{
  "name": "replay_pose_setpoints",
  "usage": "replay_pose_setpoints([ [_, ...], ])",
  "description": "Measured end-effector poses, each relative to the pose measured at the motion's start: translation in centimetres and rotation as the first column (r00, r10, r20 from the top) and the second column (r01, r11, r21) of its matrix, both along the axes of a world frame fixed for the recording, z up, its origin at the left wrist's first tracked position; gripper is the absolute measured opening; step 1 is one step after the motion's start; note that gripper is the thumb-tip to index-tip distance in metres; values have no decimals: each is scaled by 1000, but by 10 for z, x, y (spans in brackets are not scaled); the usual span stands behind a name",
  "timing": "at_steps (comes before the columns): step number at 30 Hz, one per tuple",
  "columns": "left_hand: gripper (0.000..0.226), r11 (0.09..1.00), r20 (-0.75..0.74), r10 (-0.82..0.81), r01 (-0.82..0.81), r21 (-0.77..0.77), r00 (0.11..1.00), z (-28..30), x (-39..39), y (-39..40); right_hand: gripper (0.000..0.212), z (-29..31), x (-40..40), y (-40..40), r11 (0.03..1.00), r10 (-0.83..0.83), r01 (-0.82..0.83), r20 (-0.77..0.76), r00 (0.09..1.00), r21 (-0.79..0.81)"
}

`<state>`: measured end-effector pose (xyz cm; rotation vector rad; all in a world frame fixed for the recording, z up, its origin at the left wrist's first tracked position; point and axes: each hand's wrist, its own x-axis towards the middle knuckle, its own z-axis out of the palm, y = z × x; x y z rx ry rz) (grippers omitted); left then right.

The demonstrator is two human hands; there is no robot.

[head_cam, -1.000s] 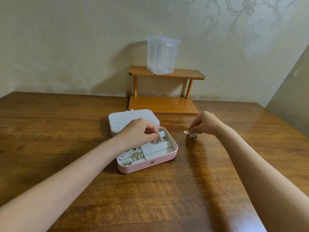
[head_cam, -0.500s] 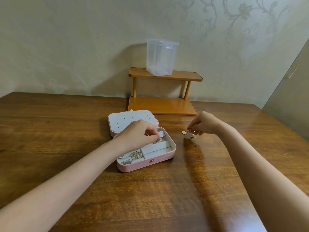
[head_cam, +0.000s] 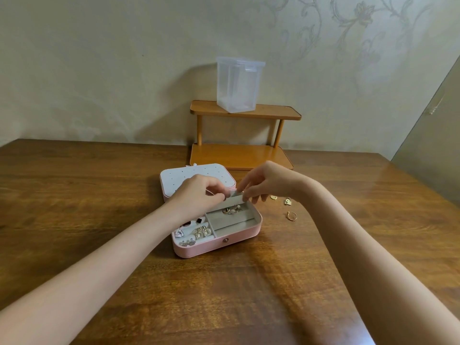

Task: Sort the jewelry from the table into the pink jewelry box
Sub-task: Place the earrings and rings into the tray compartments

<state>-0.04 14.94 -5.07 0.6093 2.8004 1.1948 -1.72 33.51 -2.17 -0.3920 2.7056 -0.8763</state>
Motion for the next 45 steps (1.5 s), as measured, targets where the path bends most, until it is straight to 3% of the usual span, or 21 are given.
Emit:
replay_pose_setpoints([
  [4,15,992,-34,-1,-4,-130,999,-5,-4,-1,13,4,-6,24,987,-158,162,-174,972,11],
  [11,7,904,-137,-55,-9,-428,989,-13,-14,6,17,-23,-13,47,916,-253,332,-317,914,225],
  [17,7,901,-217,-13,-83,-425,976,-13,-16,6,22,-51,-18,43,885,-258,361,-336,906,294],
  [27,11,849,-172,-22,-72,-523,985,-12,-25,17,20,-55,-23,43,880,-252,367,-358,899,301],
  [33,13,794,-307,-42,-154,-588,951,-15,-19,25,18,-54,-21,41,874,-247,357,-334,910,328],
  [38,10,846,-184,-32,-71,-528,982,-7,-29,23,16,-49,-19,40,900,-258,347,-322,911,263],
  [45,15,837,-139,-54,-32,-547,989,-4,-36,23,11,-24,-13,28,947,-312,319,-351,883,-39],
])
